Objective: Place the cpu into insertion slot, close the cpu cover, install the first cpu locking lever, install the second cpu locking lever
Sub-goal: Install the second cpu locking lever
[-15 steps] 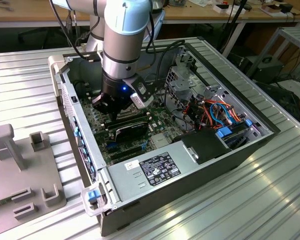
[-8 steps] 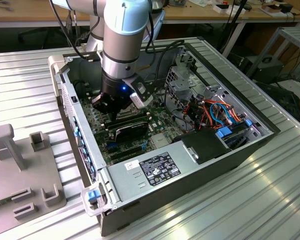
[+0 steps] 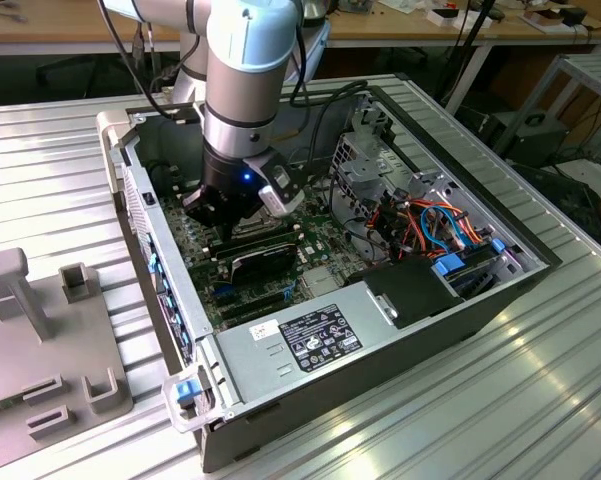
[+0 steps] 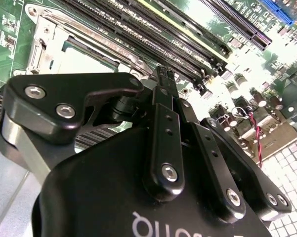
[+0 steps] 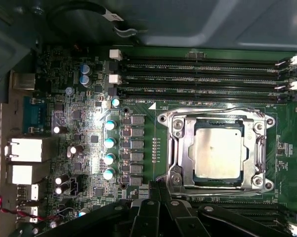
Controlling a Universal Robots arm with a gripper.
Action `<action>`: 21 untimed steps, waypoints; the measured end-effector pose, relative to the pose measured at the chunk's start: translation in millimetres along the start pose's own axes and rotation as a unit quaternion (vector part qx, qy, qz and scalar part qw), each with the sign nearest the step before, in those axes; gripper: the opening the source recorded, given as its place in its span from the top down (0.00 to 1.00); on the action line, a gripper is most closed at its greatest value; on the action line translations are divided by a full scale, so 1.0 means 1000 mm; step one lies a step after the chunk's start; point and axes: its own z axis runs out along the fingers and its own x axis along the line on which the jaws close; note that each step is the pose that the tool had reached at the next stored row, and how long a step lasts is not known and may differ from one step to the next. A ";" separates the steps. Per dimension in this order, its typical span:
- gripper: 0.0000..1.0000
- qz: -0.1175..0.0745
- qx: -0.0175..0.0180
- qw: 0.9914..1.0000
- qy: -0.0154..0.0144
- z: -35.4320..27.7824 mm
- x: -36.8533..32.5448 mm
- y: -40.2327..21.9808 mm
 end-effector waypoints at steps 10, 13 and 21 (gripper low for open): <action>0.89 0.000 -0.009 1.000 0.000 0.0060 0.0000 0.0003; 0.89 0.000 -0.011 1.000 0.000 0.0063 0.0000 0.0003; 0.89 0.000 -0.011 1.000 0.002 0.0069 0.0000 -0.0012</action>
